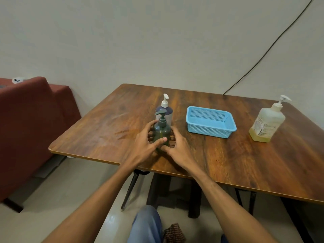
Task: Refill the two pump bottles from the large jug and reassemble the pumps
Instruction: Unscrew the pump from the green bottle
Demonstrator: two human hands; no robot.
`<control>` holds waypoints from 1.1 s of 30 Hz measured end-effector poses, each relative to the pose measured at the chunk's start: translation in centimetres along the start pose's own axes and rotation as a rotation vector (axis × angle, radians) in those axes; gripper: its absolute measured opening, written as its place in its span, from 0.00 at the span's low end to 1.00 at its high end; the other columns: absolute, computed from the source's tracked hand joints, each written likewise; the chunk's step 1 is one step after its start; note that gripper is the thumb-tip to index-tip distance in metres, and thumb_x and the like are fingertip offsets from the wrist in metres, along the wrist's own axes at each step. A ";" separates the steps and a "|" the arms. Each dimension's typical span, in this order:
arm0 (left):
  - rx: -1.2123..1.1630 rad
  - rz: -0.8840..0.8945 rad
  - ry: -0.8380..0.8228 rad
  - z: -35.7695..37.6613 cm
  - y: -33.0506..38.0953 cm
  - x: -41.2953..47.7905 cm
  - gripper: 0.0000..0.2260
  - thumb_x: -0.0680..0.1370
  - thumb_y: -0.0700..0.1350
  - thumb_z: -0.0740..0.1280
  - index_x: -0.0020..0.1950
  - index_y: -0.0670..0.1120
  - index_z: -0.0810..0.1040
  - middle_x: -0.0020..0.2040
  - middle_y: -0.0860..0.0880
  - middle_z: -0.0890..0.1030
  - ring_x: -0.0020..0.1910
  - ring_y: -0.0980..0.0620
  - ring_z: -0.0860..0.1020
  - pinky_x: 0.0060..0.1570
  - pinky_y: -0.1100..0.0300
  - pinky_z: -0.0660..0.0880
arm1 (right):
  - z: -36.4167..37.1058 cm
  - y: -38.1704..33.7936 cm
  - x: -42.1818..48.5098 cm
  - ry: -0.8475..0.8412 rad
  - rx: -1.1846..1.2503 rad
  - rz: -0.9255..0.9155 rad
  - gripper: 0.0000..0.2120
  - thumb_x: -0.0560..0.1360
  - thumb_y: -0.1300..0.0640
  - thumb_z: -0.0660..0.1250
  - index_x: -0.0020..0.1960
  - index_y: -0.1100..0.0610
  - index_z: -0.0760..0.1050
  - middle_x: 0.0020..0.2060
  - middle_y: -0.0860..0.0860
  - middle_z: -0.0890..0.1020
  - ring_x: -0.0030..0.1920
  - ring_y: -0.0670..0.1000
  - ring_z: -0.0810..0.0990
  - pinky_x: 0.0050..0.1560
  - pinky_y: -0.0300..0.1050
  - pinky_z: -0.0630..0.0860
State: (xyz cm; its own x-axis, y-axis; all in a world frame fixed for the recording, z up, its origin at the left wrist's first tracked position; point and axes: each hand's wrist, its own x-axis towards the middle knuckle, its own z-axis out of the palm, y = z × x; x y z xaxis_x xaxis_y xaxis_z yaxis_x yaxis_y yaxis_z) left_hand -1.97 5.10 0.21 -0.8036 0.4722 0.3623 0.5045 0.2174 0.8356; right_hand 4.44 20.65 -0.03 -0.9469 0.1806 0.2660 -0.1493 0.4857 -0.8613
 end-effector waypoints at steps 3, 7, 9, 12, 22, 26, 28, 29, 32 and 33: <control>-0.034 0.022 -0.037 2.4 1.3 0.9 0.32 0.74 0.55 0.74 0.76 0.51 0.67 0.69 0.53 0.76 0.65 0.58 0.77 0.62 0.60 0.78 | -2.9 0.5 -0.6 0.046 -0.021 0.006 0.33 0.72 0.51 0.77 0.72 0.45 0.67 0.64 0.45 0.79 0.63 0.42 0.78 0.63 0.50 0.78; -0.056 -0.006 -0.077 5.9 3.0 1.7 0.31 0.75 0.55 0.74 0.75 0.55 0.67 0.67 0.58 0.75 0.64 0.62 0.77 0.58 0.67 0.76 | -6.4 1.9 -1.7 0.077 0.016 0.023 0.34 0.72 0.55 0.77 0.72 0.42 0.64 0.66 0.46 0.77 0.65 0.45 0.77 0.64 0.50 0.78; -0.057 -0.010 -0.096 7.8 4.0 1.9 0.29 0.76 0.50 0.75 0.73 0.56 0.66 0.64 0.63 0.74 0.60 0.70 0.75 0.56 0.72 0.75 | -8.1 2.8 -2.2 0.088 0.033 0.037 0.34 0.71 0.57 0.77 0.70 0.40 0.64 0.66 0.44 0.76 0.64 0.44 0.77 0.64 0.49 0.78; -0.072 -0.020 -0.122 10.1 4.8 2.3 0.30 0.76 0.49 0.75 0.74 0.54 0.66 0.63 0.64 0.74 0.61 0.70 0.75 0.58 0.68 0.76 | -10.2 4.2 -2.8 0.097 0.046 0.058 0.34 0.71 0.59 0.78 0.68 0.39 0.65 0.63 0.41 0.77 0.63 0.43 0.78 0.64 0.49 0.79; -0.089 -0.051 -0.105 13.0 5.1 2.5 0.33 0.71 0.52 0.78 0.73 0.58 0.68 0.61 0.64 0.76 0.58 0.67 0.78 0.58 0.63 0.79 | -13.0 6.1 -3.6 0.024 0.076 0.075 0.37 0.71 0.59 0.78 0.74 0.46 0.65 0.66 0.45 0.77 0.64 0.43 0.77 0.62 0.43 0.79; -0.115 -0.058 -0.075 13.2 4.5 1.9 0.33 0.70 0.54 0.78 0.71 0.64 0.68 0.62 0.67 0.76 0.60 0.66 0.78 0.57 0.64 0.79 | -14.2 6.6 -3.8 -0.019 0.063 0.102 0.36 0.71 0.64 0.76 0.74 0.47 0.66 0.67 0.45 0.77 0.65 0.42 0.77 0.65 0.48 0.78; -0.138 -0.061 -0.063 13.2 4.5 1.6 0.33 0.69 0.55 0.77 0.71 0.65 0.67 0.62 0.68 0.74 0.60 0.68 0.77 0.56 0.66 0.78 | -14.9 6.4 -4.0 0.047 0.065 0.091 0.34 0.72 0.68 0.71 0.74 0.48 0.68 0.66 0.44 0.77 0.66 0.41 0.76 0.66 0.50 0.77; -0.141 -0.053 -0.052 13.3 4.5 1.6 0.34 0.69 0.55 0.77 0.71 0.63 0.67 0.62 0.67 0.74 0.59 0.69 0.76 0.55 0.69 0.77 | -15.2 5.9 -4.0 0.086 0.073 0.083 0.33 0.72 0.68 0.70 0.73 0.48 0.69 0.65 0.43 0.78 0.65 0.41 0.76 0.66 0.50 0.77; -0.133 -0.012 -0.018 13.4 4.6 1.4 0.34 0.69 0.55 0.76 0.73 0.58 0.68 0.61 0.66 0.74 0.59 0.72 0.75 0.53 0.73 0.75 | -15.2 3.7 -3.8 0.130 0.059 0.041 0.28 0.73 0.63 0.72 0.70 0.48 0.73 0.63 0.43 0.79 0.62 0.41 0.78 0.62 0.47 0.79; -0.133 0.000 -0.009 13.4 4.5 1.4 0.34 0.70 0.54 0.77 0.73 0.57 0.68 0.62 0.65 0.74 0.59 0.71 0.75 0.53 0.73 0.75 | -15.0 3.0 -3.7 0.137 0.027 0.023 0.25 0.73 0.58 0.74 0.68 0.48 0.74 0.62 0.42 0.79 0.61 0.41 0.78 0.60 0.45 0.79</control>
State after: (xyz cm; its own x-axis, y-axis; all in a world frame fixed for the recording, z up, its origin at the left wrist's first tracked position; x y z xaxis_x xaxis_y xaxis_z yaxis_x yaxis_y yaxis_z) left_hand 3.42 18.21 -1.05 -0.8003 0.4803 0.3589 0.4576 0.1026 0.8832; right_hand 11.72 34.28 2.91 -0.9028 0.3072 0.3008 -0.1373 0.4568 -0.8789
